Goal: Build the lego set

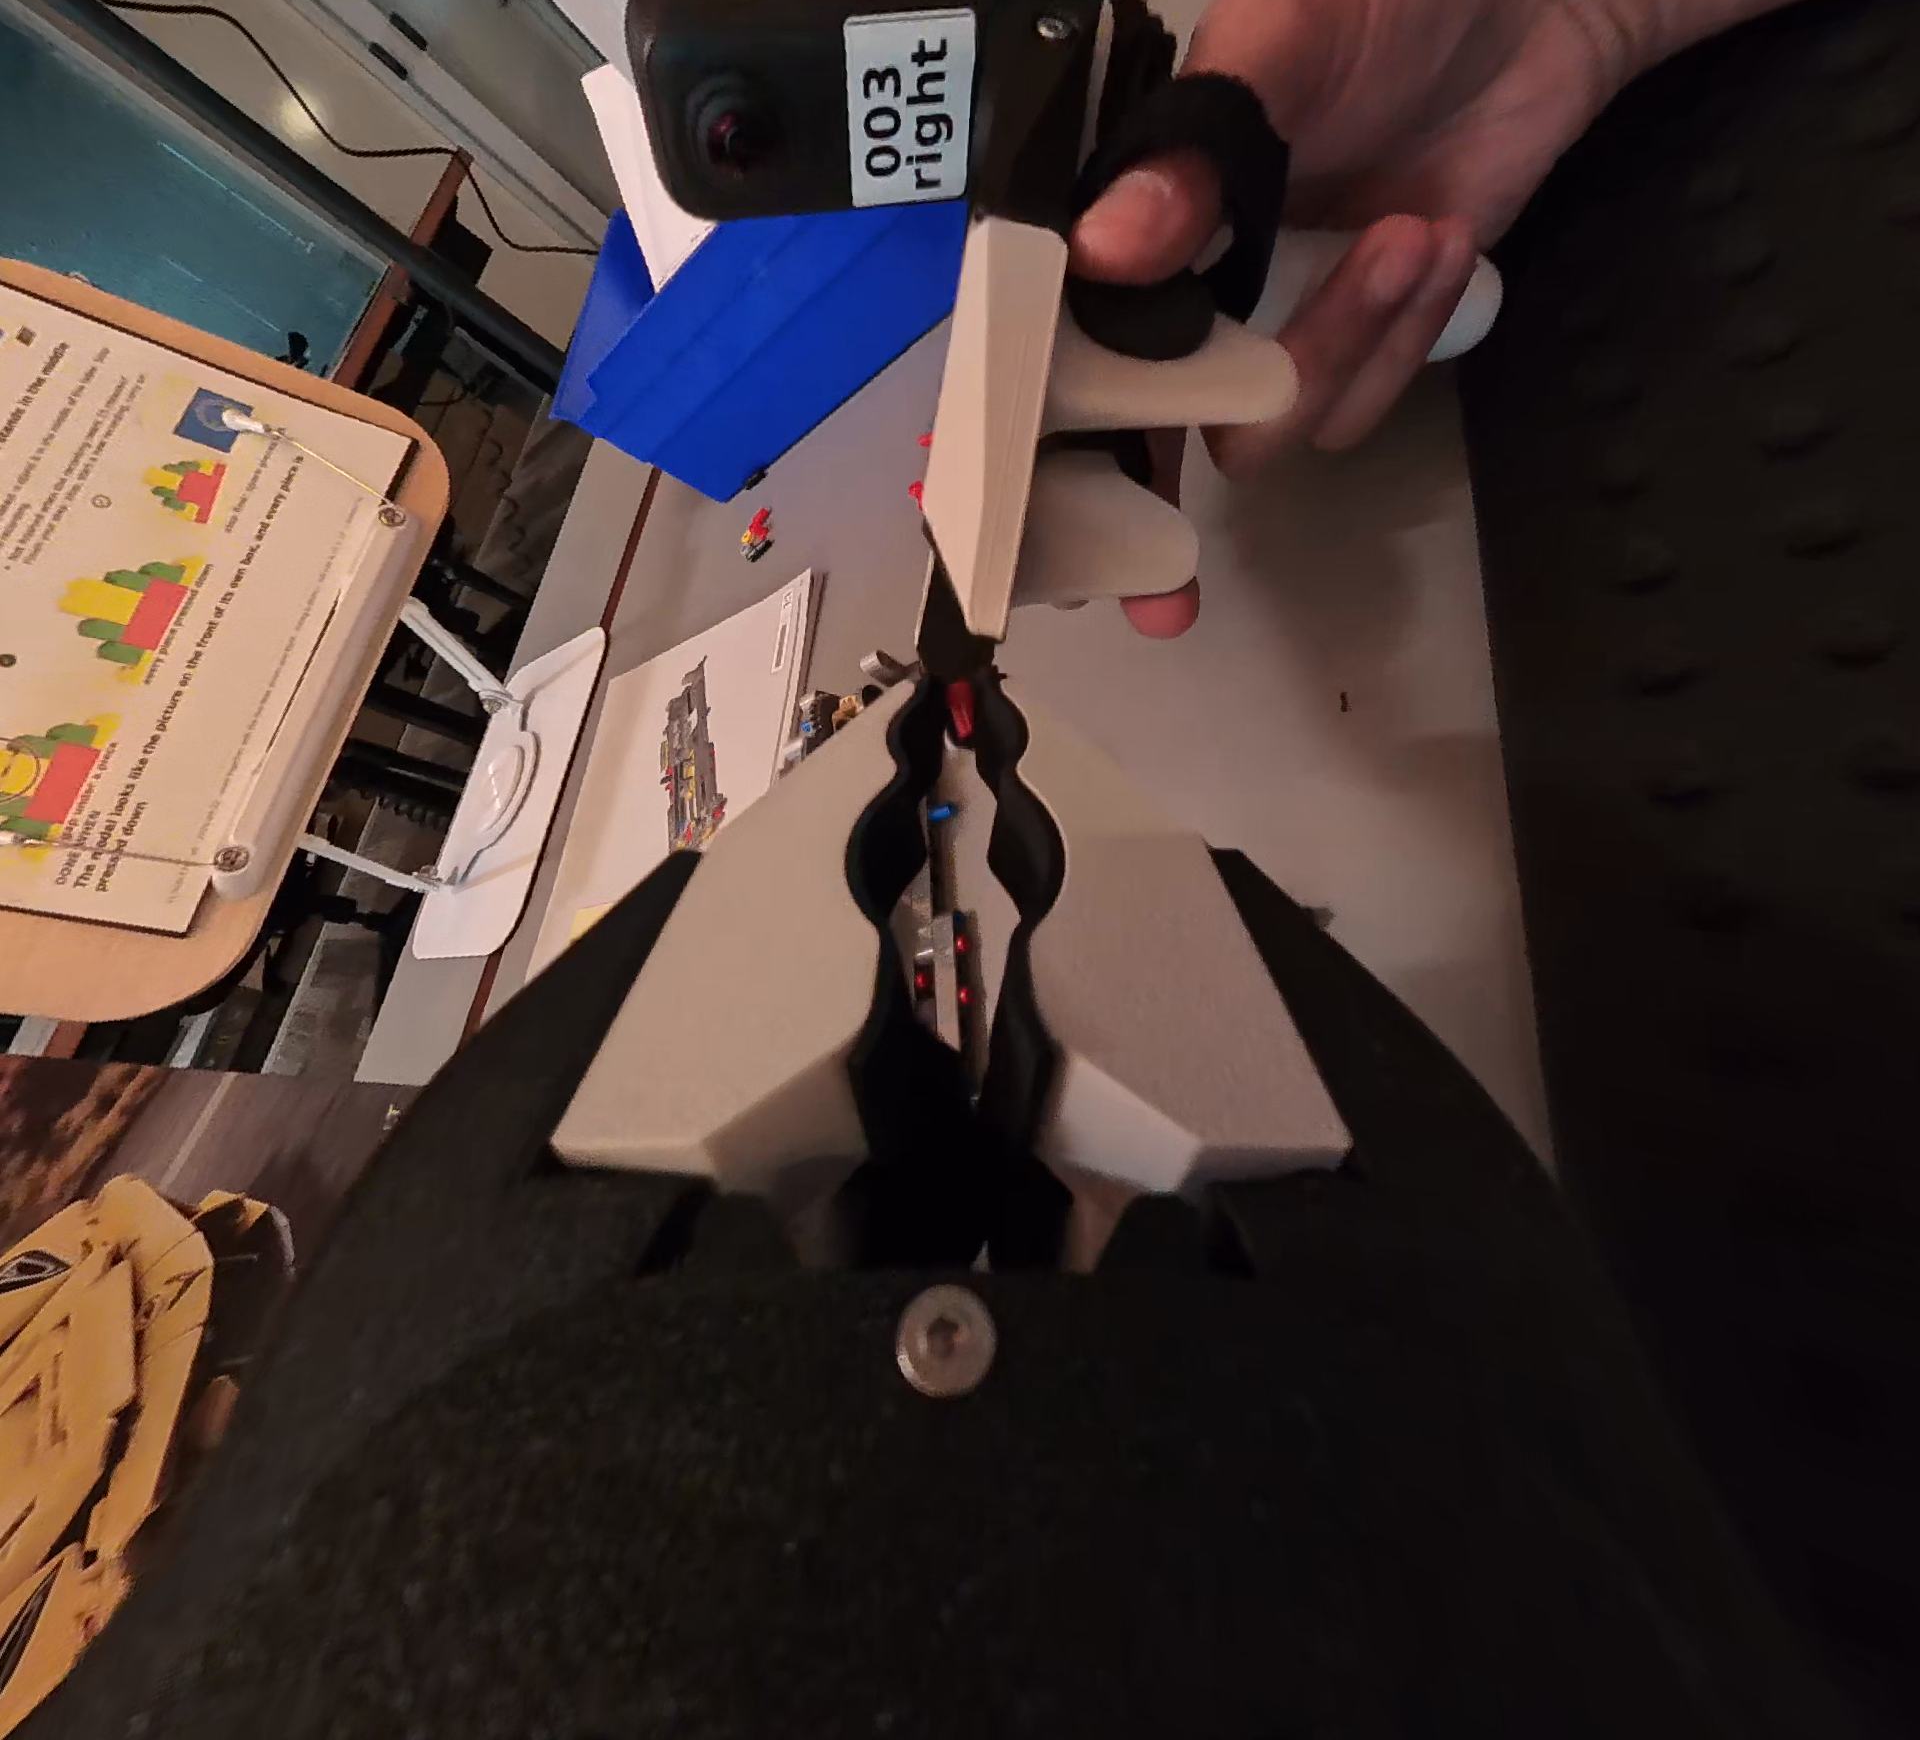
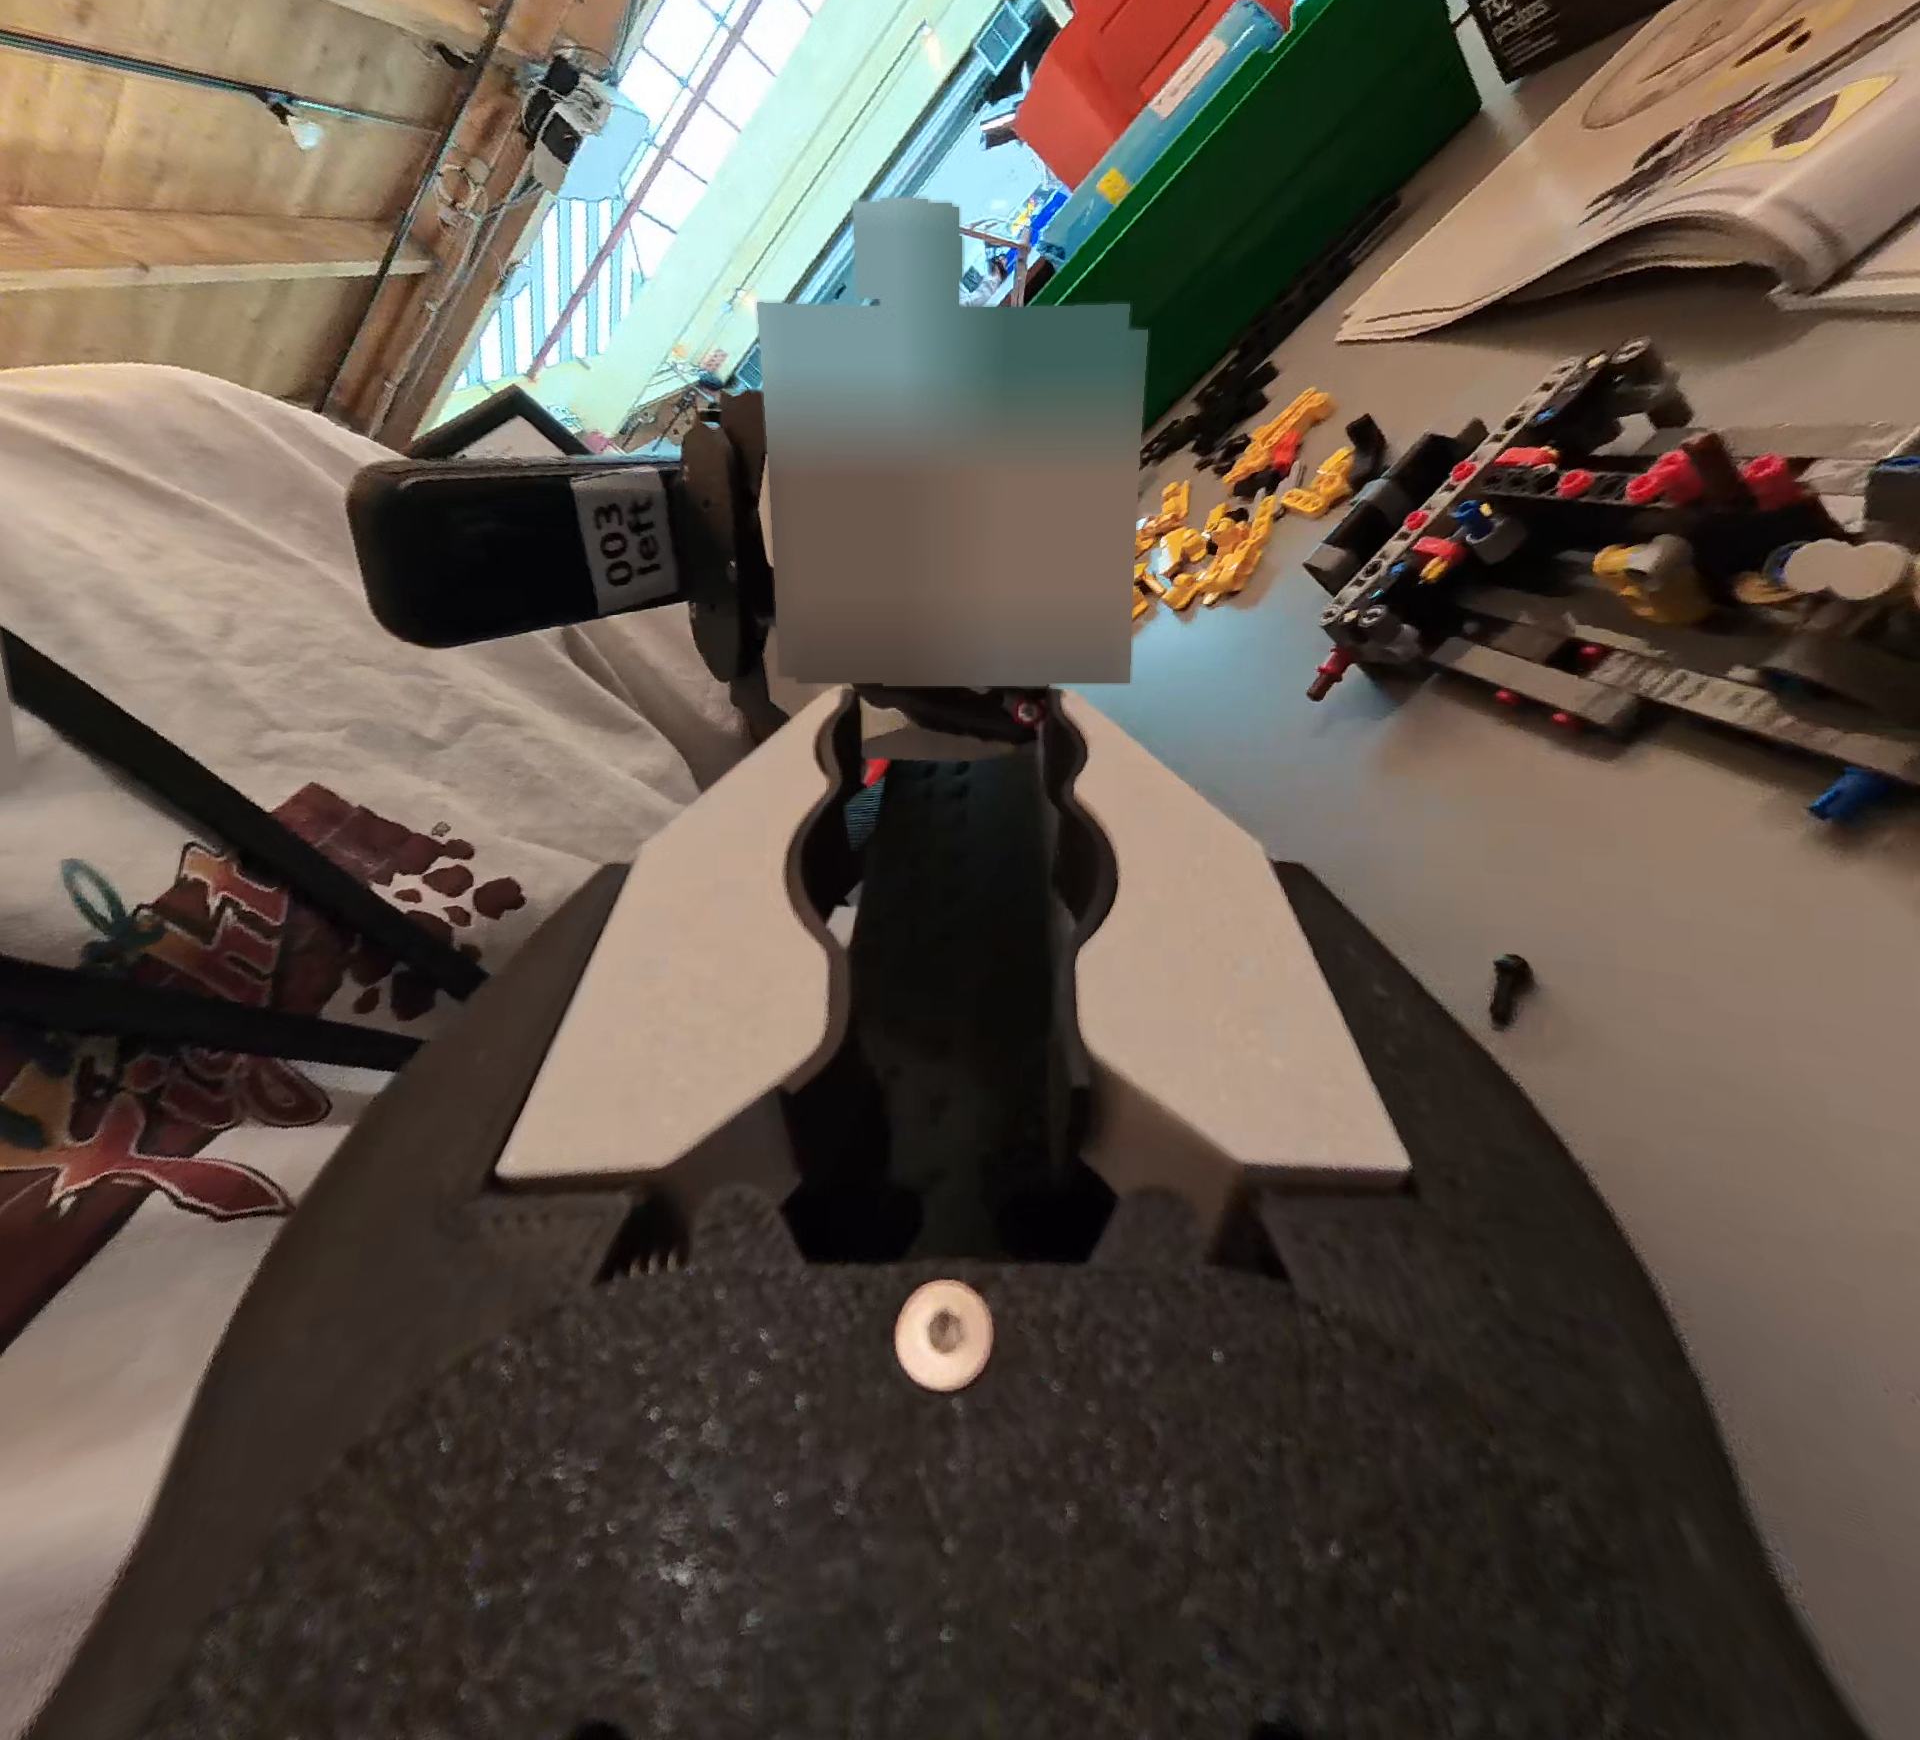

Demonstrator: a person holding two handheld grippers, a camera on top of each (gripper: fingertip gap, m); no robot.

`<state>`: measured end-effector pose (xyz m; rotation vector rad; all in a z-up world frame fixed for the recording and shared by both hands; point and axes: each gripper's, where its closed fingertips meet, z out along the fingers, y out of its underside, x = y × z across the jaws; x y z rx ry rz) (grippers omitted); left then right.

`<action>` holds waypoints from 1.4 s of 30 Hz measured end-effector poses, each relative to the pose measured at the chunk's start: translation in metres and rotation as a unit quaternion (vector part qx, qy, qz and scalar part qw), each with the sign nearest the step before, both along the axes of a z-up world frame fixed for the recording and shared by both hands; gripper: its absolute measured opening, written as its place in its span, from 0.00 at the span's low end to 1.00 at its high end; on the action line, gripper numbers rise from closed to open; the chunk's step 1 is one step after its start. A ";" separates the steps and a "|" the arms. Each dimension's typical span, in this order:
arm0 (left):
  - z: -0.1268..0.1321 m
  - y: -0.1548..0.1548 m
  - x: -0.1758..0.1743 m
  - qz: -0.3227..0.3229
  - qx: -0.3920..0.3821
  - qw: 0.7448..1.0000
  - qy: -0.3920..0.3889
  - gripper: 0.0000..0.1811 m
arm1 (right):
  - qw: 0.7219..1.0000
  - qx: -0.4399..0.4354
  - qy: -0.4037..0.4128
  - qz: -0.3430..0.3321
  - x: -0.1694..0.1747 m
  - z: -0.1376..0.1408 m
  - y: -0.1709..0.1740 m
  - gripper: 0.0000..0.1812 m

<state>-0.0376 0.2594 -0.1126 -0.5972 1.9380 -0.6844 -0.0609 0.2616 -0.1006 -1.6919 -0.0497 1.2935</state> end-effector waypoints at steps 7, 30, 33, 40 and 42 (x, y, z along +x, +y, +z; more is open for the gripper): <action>0.011 -0.008 -0.002 -0.018 -0.048 0.999 -0.012 0.02 | 0.998 0.007 0.061 0.029 0.000 0.012 -0.007 0.17; 0.031 -0.014 -0.010 -0.041 -0.026 0.995 -0.091 0.04 | 0.990 0.018 0.133 0.054 0.004 0.023 -0.012 0.02; 0.029 -0.017 -0.011 -0.052 -0.019 0.994 -0.089 0.04 | 0.992 0.013 0.119 0.050 0.002 0.019 -0.010 0.02; 0.029 -0.016 -0.013 -0.051 -0.031 0.994 -0.086 0.01 | 0.991 0.018 0.121 0.051 0.001 0.021 -0.010 0.02; 0.030 -0.015 -0.012 -0.045 -0.029 0.995 -0.090 0.03 | 0.991 0.019 0.123 0.047 0.002 0.021 -0.008 0.02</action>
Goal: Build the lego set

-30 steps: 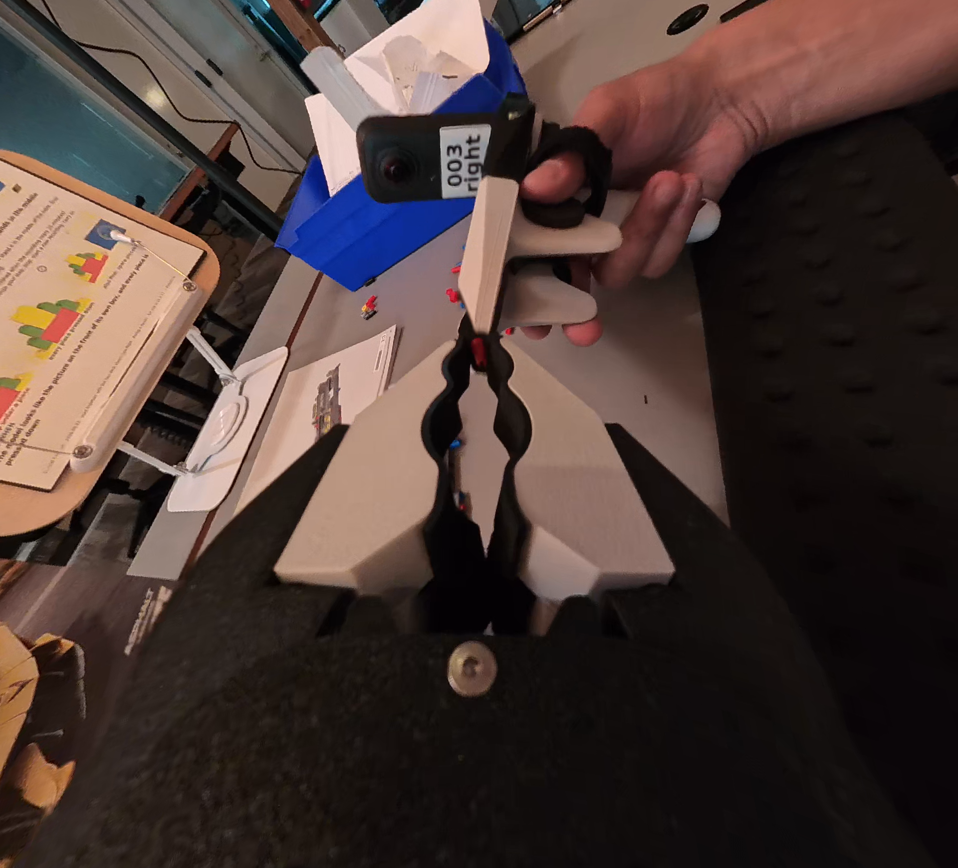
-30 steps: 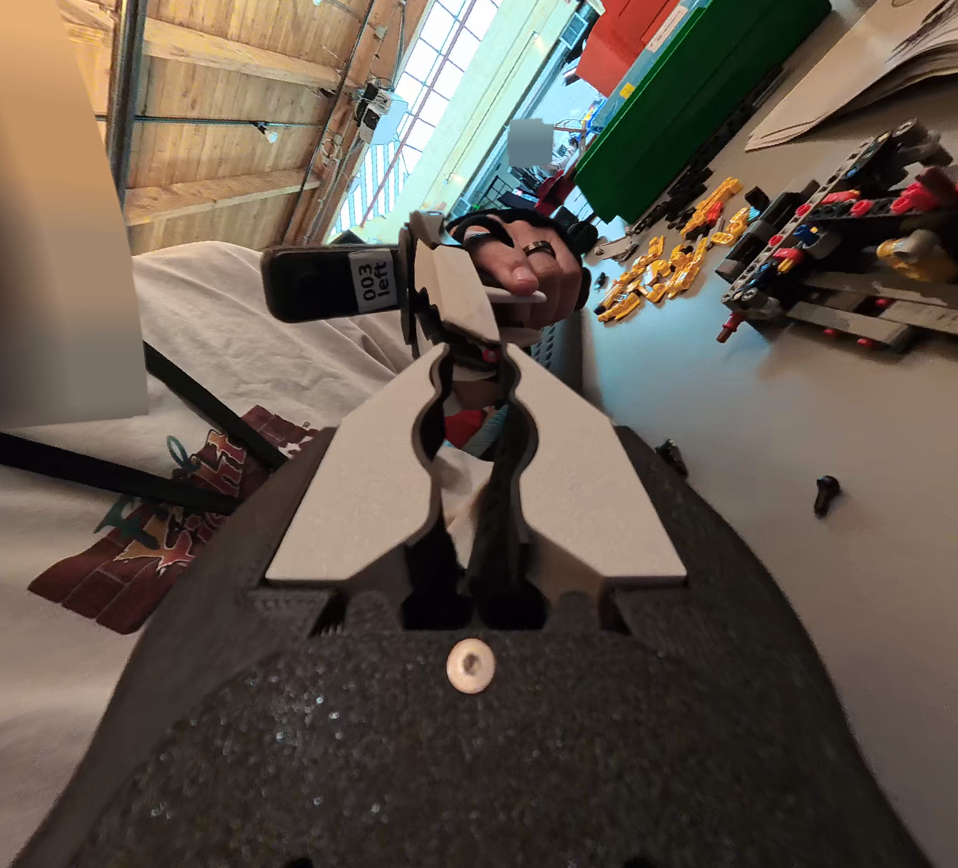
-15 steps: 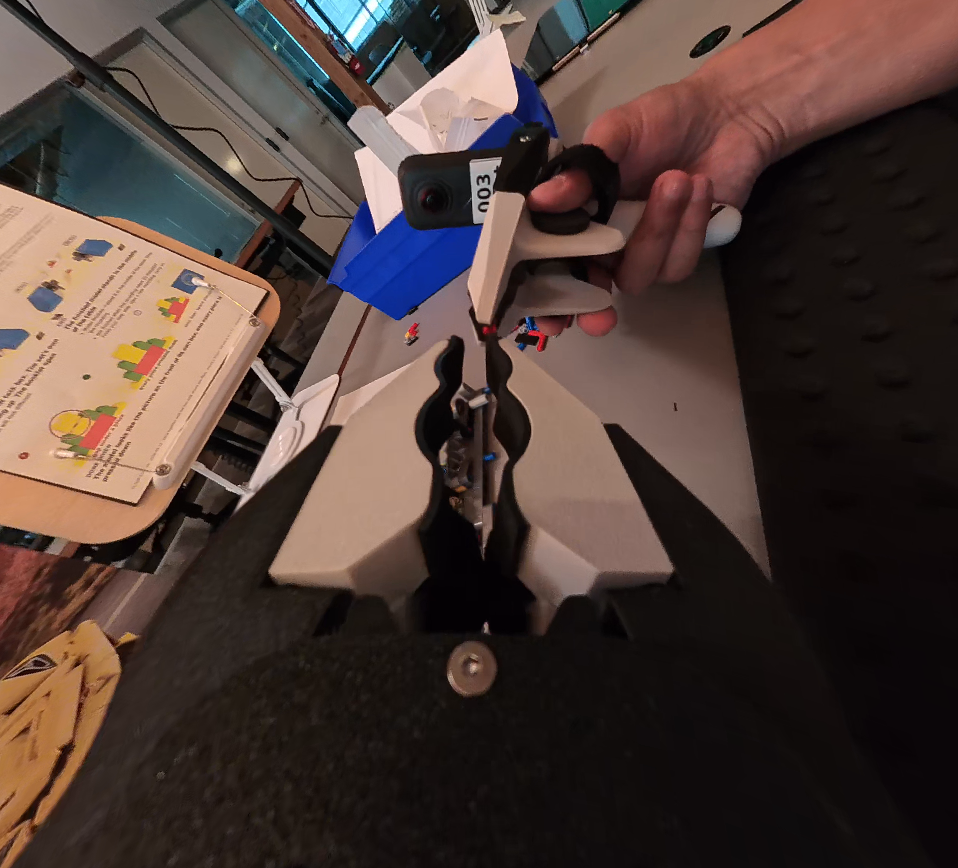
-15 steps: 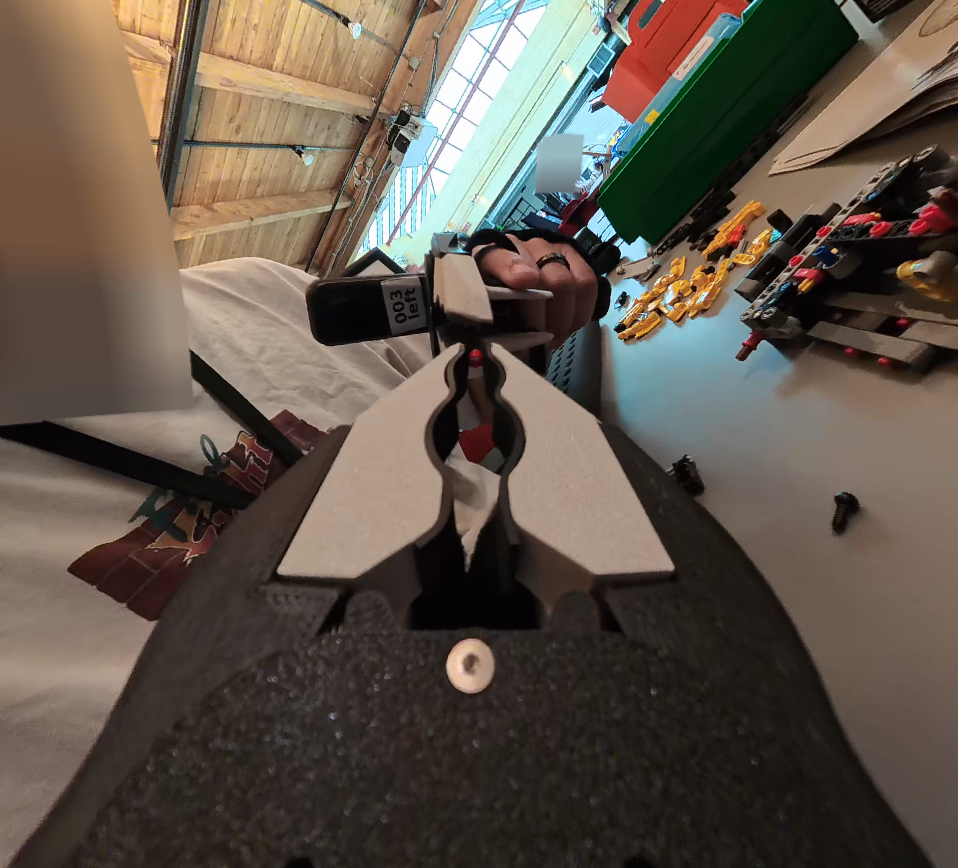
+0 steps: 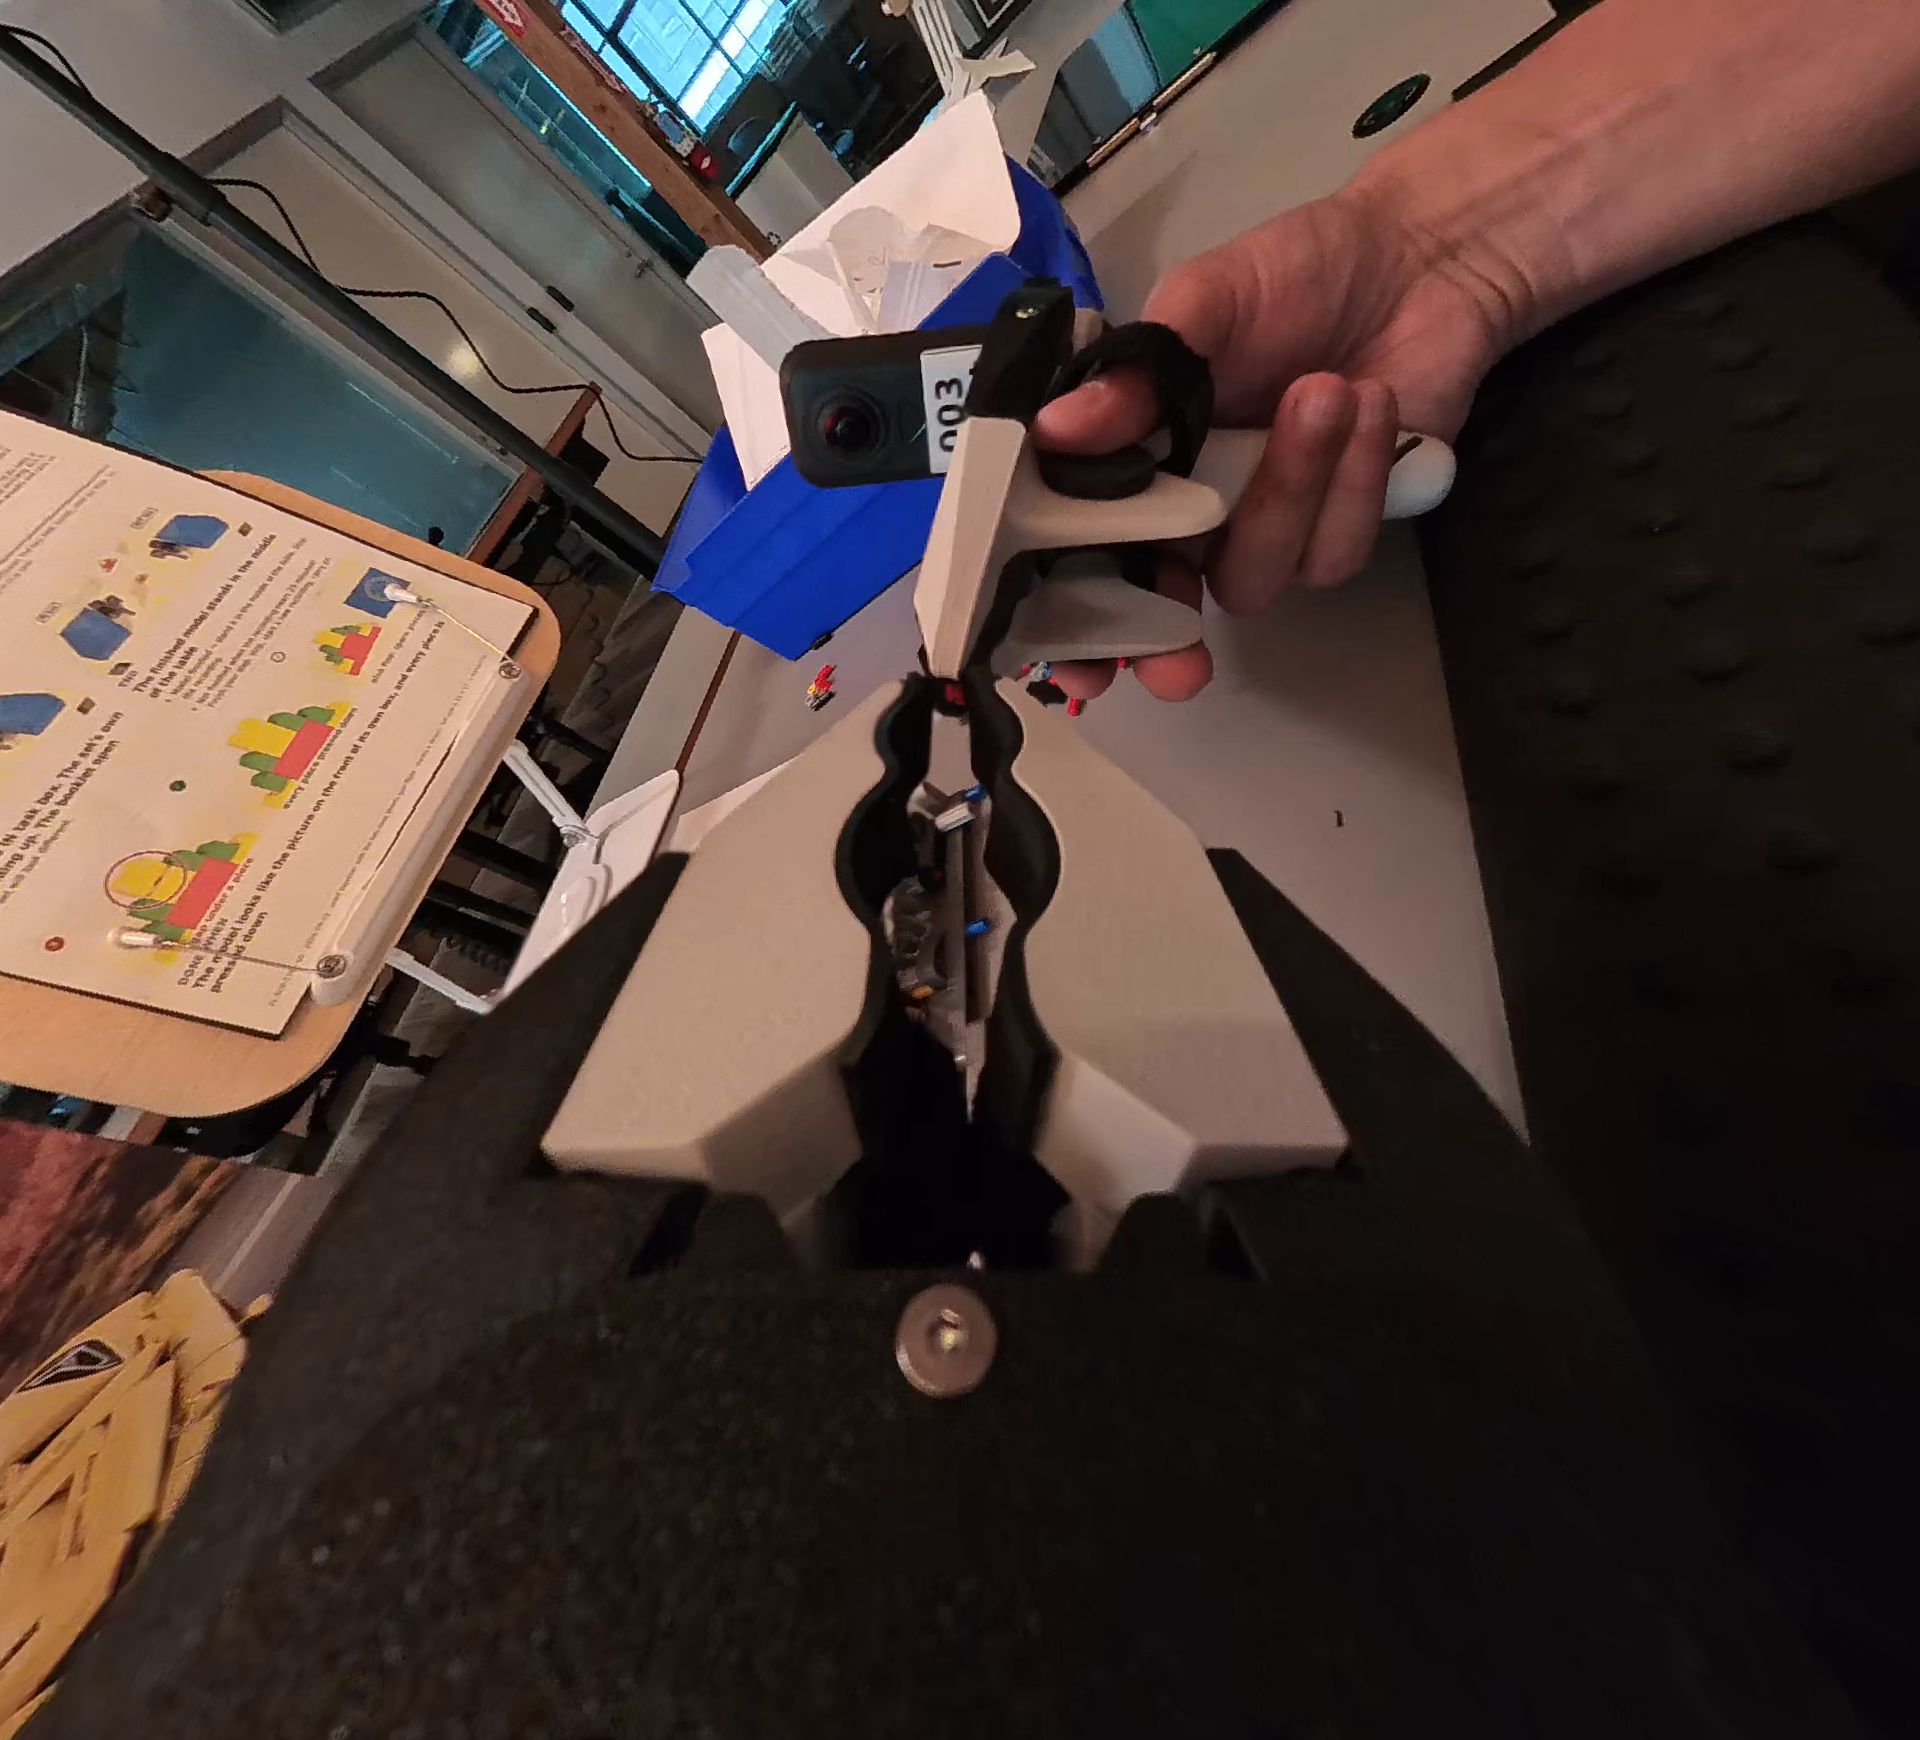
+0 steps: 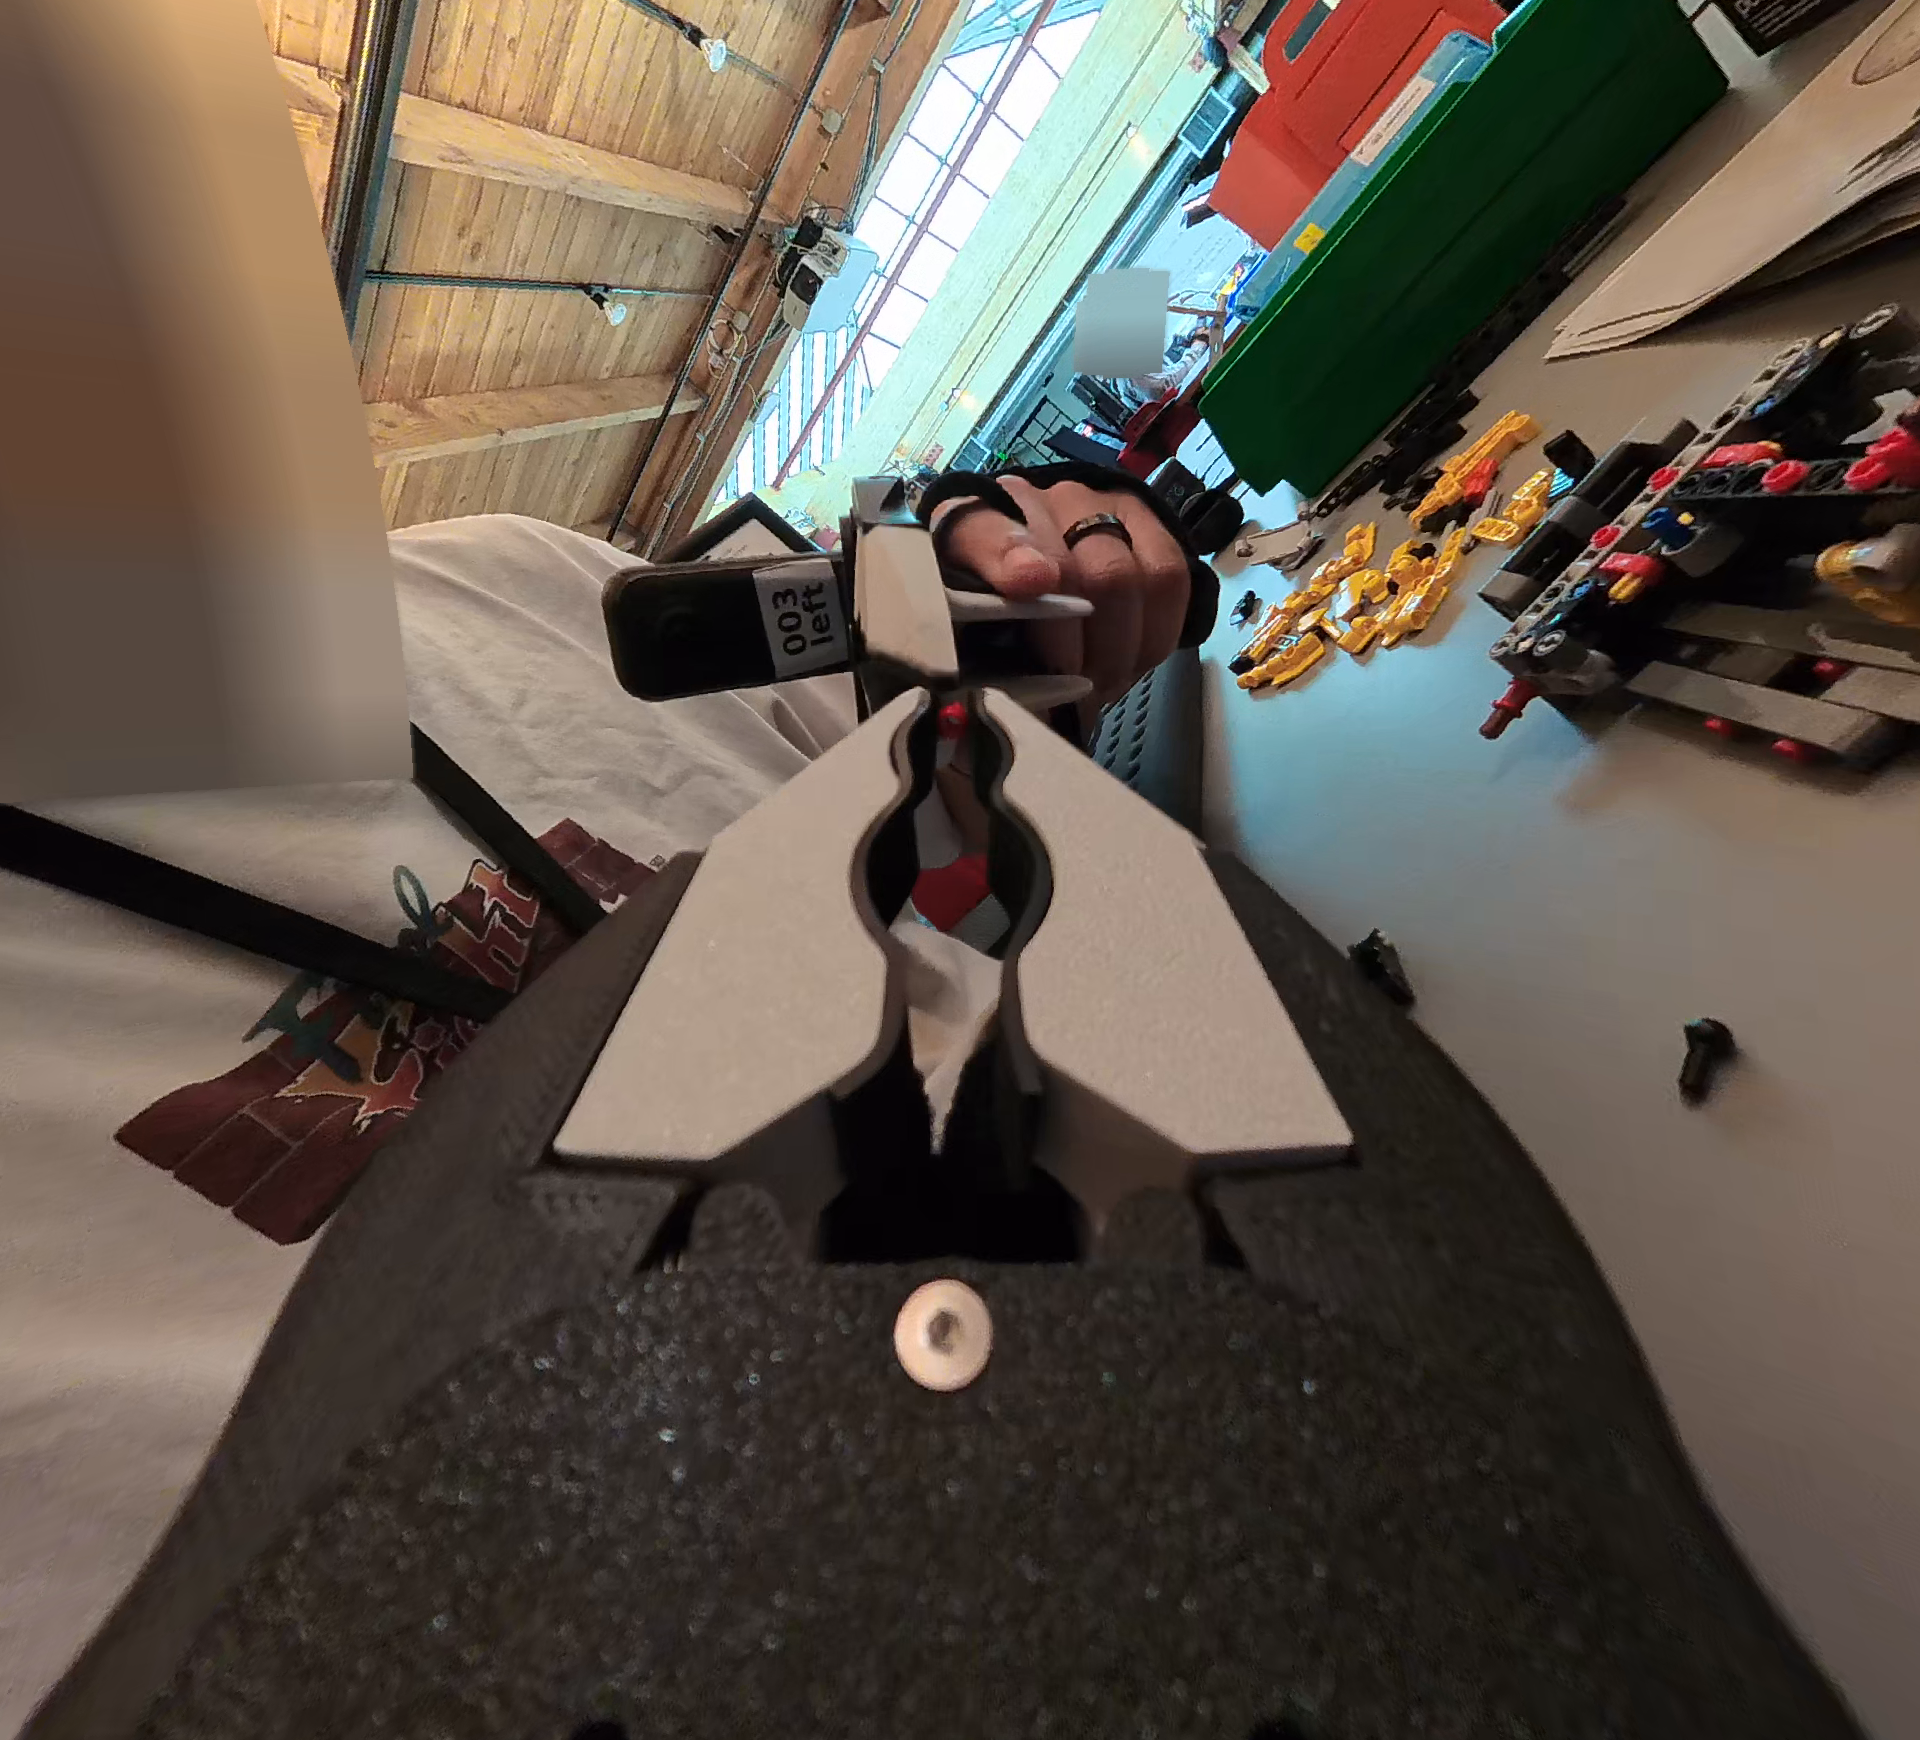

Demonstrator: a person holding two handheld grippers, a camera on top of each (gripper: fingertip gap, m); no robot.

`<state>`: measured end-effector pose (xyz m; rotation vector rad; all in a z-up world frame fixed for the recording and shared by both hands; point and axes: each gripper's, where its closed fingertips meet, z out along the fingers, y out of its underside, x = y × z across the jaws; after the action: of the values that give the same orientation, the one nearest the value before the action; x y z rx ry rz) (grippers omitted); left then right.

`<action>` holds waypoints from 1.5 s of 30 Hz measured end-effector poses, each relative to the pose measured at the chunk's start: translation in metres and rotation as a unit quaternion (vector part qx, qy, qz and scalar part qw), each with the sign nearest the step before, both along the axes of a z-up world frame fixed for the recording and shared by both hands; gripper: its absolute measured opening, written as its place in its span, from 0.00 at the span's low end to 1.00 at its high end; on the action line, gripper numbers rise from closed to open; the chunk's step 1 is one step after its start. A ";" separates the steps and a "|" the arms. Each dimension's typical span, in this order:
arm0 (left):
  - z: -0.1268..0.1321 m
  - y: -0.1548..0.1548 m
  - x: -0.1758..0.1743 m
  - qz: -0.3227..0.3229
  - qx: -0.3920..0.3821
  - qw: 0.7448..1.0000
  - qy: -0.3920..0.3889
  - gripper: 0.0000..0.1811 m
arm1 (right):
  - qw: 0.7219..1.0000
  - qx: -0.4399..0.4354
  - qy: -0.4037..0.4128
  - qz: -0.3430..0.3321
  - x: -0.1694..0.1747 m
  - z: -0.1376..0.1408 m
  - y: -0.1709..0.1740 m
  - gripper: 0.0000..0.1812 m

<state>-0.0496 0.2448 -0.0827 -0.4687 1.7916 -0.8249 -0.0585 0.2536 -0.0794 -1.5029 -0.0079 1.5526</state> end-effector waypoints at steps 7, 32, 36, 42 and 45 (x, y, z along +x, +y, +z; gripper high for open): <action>-0.001 -0.002 0.000 -0.001 0.007 1.000 -0.007 0.03 | 1.000 0.006 -0.003 0.012 -0.005 0.001 -0.002 0.02; -0.010 0.024 0.000 0.030 -0.039 0.998 -0.027 0.01 | 0.999 -0.012 -0.011 -0.032 0.015 -0.007 0.005 0.04; -0.007 0.022 -0.001 0.015 -0.060 0.998 -0.027 0.02 | 0.999 -0.019 -0.021 -0.020 0.010 -0.010 0.005 0.05; -0.012 0.013 -0.001 0.002 -0.037 0.999 -0.028 0.02 | 0.999 -0.017 -0.032 -0.009 0.002 -0.010 0.005 0.04; -0.011 0.012 -0.001 0.001 -0.040 0.999 -0.030 0.02 | 0.999 -0.016 -0.028 -0.010 0.003 -0.009 0.005 0.03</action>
<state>-0.0505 0.2570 -0.0933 -0.4931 1.7079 -0.9030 -0.0551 0.2582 -0.0888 -1.5668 -0.0017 1.5009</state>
